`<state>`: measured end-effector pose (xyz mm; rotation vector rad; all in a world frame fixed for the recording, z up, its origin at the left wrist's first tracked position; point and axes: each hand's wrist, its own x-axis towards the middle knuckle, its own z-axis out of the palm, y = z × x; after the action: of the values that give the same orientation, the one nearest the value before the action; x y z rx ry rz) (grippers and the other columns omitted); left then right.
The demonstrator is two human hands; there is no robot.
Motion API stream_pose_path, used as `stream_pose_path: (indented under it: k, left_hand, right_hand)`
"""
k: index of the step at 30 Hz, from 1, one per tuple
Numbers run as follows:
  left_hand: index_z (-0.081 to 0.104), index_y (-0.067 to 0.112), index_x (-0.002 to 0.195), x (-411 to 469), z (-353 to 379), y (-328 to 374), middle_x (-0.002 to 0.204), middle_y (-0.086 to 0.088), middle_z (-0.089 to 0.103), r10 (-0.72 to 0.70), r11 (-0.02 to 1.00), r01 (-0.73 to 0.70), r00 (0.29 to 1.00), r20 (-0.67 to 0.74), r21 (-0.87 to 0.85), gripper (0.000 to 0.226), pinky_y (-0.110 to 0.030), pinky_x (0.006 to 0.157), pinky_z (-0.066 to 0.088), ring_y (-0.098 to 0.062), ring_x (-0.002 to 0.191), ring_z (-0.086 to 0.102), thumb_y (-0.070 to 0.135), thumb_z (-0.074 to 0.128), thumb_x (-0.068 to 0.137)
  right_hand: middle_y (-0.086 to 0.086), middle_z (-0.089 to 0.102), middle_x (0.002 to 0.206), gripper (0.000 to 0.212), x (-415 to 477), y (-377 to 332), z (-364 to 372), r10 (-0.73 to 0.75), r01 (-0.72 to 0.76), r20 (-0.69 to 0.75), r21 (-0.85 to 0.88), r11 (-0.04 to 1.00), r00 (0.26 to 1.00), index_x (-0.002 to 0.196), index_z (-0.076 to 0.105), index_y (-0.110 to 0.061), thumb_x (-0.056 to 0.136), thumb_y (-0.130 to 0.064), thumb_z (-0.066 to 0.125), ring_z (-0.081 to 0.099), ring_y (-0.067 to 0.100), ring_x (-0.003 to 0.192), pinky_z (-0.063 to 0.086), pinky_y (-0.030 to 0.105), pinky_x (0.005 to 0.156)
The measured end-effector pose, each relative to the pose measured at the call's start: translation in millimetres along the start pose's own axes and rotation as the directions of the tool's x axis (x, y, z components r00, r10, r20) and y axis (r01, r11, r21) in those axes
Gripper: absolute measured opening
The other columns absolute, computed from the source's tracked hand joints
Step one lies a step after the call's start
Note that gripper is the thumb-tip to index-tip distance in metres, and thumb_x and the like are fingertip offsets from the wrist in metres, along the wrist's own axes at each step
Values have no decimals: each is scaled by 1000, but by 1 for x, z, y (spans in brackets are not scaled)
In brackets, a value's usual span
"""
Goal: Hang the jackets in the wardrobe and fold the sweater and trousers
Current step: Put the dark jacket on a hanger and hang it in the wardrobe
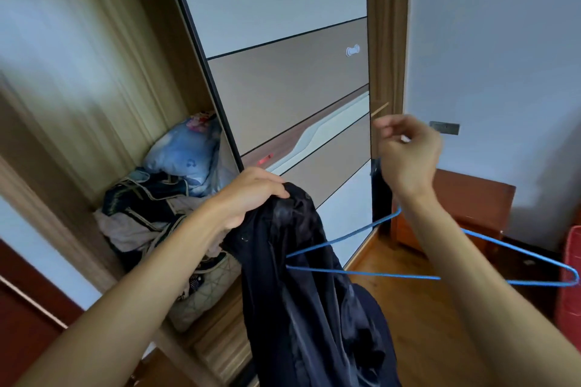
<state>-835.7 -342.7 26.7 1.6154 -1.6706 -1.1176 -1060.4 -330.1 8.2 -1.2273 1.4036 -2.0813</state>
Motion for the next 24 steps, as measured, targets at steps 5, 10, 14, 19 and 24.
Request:
stream_pose_path:
  k: [5,10,14,19,24]
  left_hand:
    - [71,-10,101,-5,5,-7,94,-9,73,-16,999,14,999,29,51,19,-24,86,49,-18,90,66,0,63,87]
    - [71,5,95,-7,18,-1,83,-3,64,-27,998,24,998,53,65,11,-11,63,44,-5,65,58,0,63,88]
    - [73,-6,96,-3,25,6,86,-13,69,-43,998,42,999,26,40,15,-21,66,50,-17,73,63,-1,62,88]
    - [73,-6,96,0,45,16,96,-12,72,-30,998,32,999,39,-46,16,-39,98,51,-24,92,66,3,69,82]
    - [78,7,99,-3,68,19,98,-13,76,26,989,-14,996,80,-149,19,-40,98,53,-29,102,69,3,70,82]
  right_hand:
    - [-14,60,69,45,27,9,-38,32,-33,-138,-1,999,990,84,72,-17,71,13,41,51,-5,62,40,14,60]
    - [-1,67,85,40,32,12,-65,-21,12,-213,-40,999,977,87,72,-21,77,5,42,57,0,75,43,15,65]
    - [-3,65,81,45,29,2,-80,-81,76,-291,-28,997,953,82,68,-25,75,9,39,53,-6,64,41,15,61]
    - [-12,66,79,34,6,2,-50,-65,111,-293,143,983,954,83,69,-15,83,9,46,53,-4,63,41,13,62]
    - [-12,63,72,45,-14,6,-1,11,41,-192,263,964,981,75,67,-23,87,15,45,40,-1,44,34,14,50]
